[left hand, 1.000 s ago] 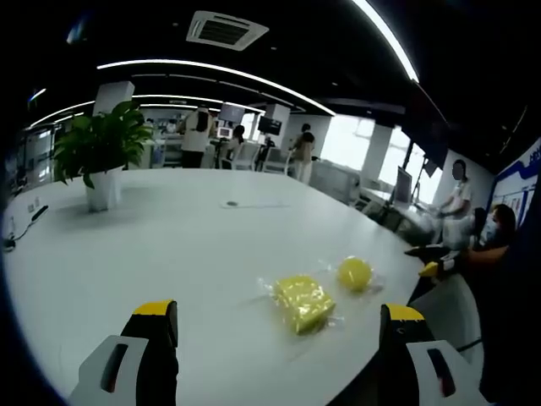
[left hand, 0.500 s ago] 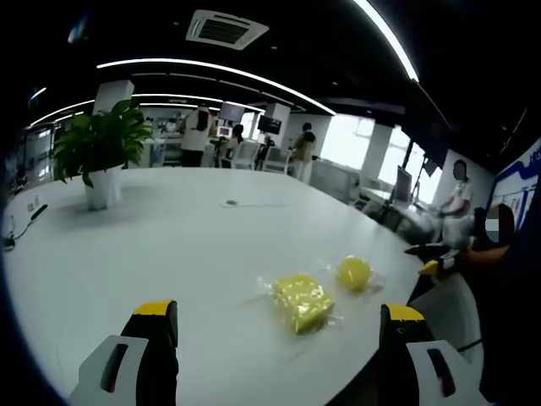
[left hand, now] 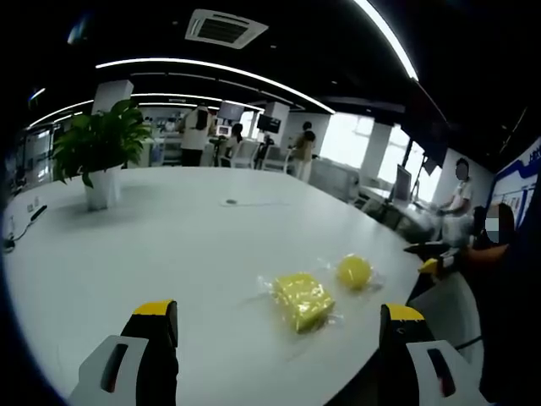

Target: Compare the silicone blocks by pressing each to a similar depth, holding the contact briefly, and releasing to observe deformation and rebound differences across the visible hardness samples.

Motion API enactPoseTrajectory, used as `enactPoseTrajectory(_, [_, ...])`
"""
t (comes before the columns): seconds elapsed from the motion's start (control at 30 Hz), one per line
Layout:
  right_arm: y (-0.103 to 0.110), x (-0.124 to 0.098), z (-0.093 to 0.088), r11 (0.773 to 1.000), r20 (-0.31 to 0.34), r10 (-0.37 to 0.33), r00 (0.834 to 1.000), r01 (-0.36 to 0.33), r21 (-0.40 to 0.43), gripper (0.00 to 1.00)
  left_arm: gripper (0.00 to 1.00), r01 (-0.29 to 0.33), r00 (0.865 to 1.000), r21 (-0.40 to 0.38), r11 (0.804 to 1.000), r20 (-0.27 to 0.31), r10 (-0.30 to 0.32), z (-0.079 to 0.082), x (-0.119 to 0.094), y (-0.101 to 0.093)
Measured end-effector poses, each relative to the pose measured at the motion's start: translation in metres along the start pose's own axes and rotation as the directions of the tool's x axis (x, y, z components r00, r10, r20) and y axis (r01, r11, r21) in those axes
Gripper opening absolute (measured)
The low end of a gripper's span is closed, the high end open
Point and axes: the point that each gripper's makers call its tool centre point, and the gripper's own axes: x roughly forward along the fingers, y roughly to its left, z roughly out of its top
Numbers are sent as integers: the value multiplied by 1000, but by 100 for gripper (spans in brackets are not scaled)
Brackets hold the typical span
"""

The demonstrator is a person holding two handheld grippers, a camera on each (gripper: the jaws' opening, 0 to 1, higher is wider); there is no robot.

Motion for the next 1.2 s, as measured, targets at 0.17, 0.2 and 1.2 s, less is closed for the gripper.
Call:
enactPoseTrajectory(0.17, [0,0,0,1000,-1,0,1000,0,-1,96,100,2,1000,3,1000,-3,-2,0,1,0])
enactPoseTrajectory(0.2, [1,0,0,1000,-2,2,1000,-2,-2,96,100,2,1000,3,1000,-4,-2,0,1,0])
enactPoseTrajectory(1.2, [5,2,-1,1000,-2,9,1000,-9,7,96,100,55,985,-289,956,-141,-99,-14,47,18])
